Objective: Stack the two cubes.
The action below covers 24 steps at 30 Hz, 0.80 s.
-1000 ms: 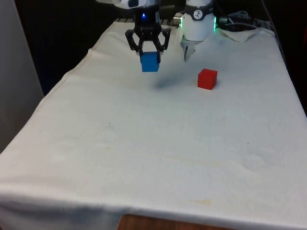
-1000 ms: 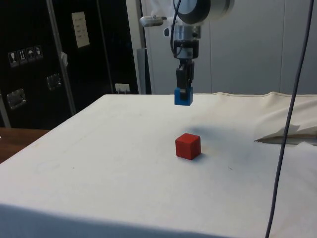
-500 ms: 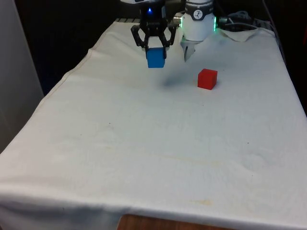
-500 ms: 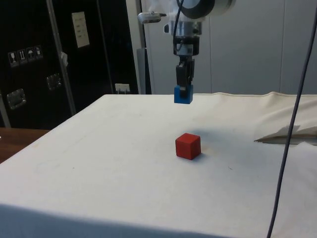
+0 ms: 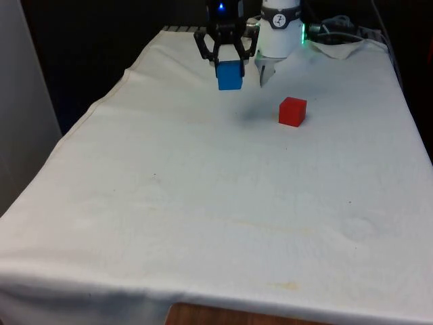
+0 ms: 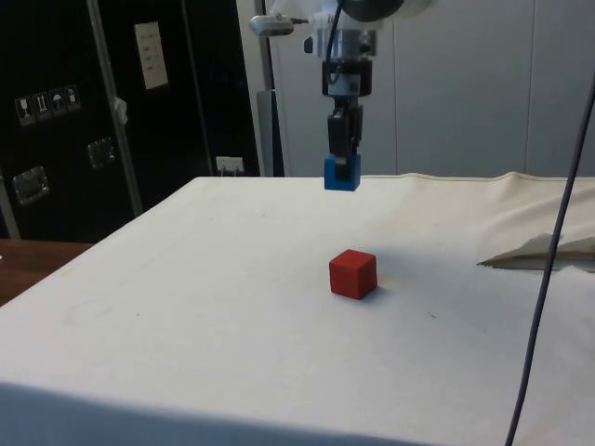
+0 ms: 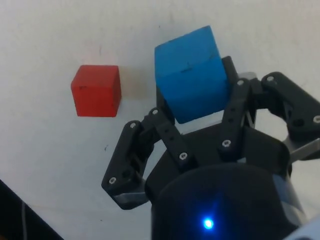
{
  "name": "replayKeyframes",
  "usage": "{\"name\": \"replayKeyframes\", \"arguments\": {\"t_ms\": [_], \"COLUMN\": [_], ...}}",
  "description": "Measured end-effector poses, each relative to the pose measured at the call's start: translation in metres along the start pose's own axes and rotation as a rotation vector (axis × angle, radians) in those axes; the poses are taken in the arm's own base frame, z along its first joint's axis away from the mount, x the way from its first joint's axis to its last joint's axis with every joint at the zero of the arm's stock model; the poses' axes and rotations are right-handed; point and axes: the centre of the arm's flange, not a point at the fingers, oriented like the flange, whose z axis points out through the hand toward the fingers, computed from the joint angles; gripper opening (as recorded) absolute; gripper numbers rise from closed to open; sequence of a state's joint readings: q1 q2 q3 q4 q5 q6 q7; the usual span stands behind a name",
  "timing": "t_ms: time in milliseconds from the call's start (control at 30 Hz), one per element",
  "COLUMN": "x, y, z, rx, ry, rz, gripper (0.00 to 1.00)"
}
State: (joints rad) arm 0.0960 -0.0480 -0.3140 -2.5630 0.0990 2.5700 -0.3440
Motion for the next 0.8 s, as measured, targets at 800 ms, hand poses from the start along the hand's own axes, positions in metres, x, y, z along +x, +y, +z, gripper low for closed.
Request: {"name": "replayKeyframes", "arguments": {"t_ms": [800], "x": [-0.002], "y": [-0.034], "z": [-0.006], "rx": [-0.015], "ry": [-0.004], "rz": [-0.018], "gripper": [0.00]}}
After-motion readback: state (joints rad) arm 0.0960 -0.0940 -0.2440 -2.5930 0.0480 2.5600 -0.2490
